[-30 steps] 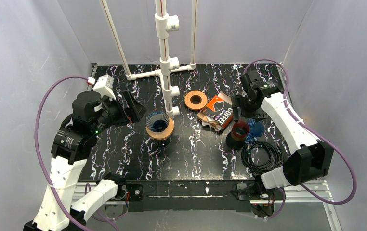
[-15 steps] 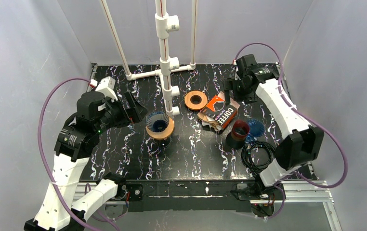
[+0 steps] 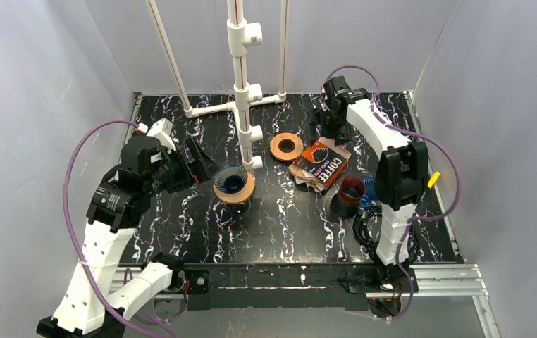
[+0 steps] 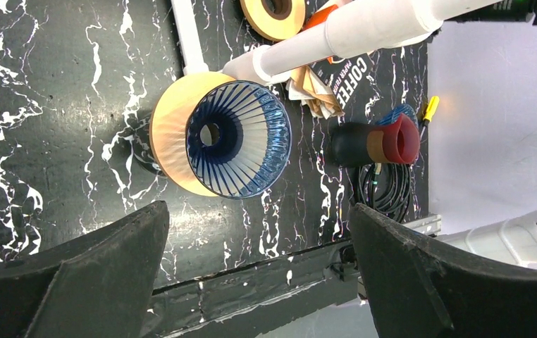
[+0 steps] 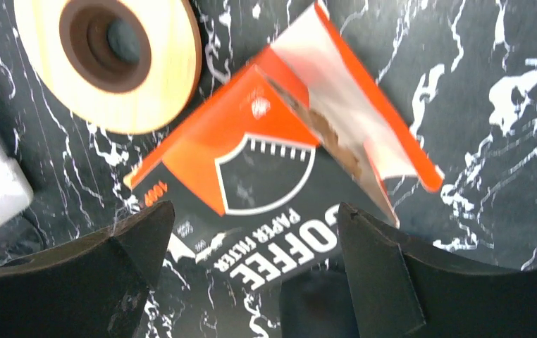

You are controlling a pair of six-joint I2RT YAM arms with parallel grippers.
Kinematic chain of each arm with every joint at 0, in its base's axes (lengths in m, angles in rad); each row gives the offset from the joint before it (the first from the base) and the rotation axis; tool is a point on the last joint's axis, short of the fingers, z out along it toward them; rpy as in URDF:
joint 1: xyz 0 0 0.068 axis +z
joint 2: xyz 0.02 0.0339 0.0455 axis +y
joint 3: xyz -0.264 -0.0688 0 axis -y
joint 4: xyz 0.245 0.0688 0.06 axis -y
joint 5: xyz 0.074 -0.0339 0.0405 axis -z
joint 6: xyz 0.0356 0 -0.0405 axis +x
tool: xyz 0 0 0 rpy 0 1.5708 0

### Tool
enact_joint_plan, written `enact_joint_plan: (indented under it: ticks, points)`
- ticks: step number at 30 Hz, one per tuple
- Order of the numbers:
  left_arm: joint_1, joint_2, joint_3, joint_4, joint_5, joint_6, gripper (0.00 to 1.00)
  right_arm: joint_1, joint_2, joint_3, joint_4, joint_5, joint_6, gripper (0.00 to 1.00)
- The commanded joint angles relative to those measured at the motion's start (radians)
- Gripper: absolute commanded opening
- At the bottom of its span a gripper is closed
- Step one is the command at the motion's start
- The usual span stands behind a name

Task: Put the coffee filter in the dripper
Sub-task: Move the coffee filter holder to the center of the board.

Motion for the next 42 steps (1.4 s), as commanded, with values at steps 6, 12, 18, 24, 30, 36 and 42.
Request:
enact_joint_plan:
  ticks: [6, 12, 18, 24, 30, 36, 42]
  points:
    - [0.003, -0.012, -0.019, -0.017, -0.005, -0.032, 0.98, -0.075, 0.164, 0.175, 0.005, -0.043, 0.004, 0.94]
    - [0.004, -0.009, -0.027, -0.018, -0.003, -0.036, 0.98, -0.084, 0.214, 0.145, -0.004, -0.159, 0.000, 0.89]
    - [0.003, -0.016, -0.034, -0.018, 0.009, -0.045, 0.98, -0.084, 0.202, 0.072, 0.016, -0.268, -0.016, 0.74]
    - [0.004, -0.025, -0.047, -0.018, 0.023, -0.057, 0.98, -0.075, 0.185, 0.014, 0.006, -0.319, -0.046, 0.69]
    - [0.004, -0.035, -0.066, -0.018, 0.046, -0.072, 0.98, -0.069, 0.120, -0.100, 0.016, -0.364, -0.014, 0.66]
    - [0.004, -0.054, -0.093, -0.018, 0.061, -0.098, 0.98, -0.067, 0.029, -0.247, 0.051, -0.418, 0.042, 0.66]
    - [0.004, -0.072, -0.118, -0.017, 0.069, -0.115, 0.98, -0.058, -0.047, -0.374, 0.130, -0.482, 0.134, 0.66]
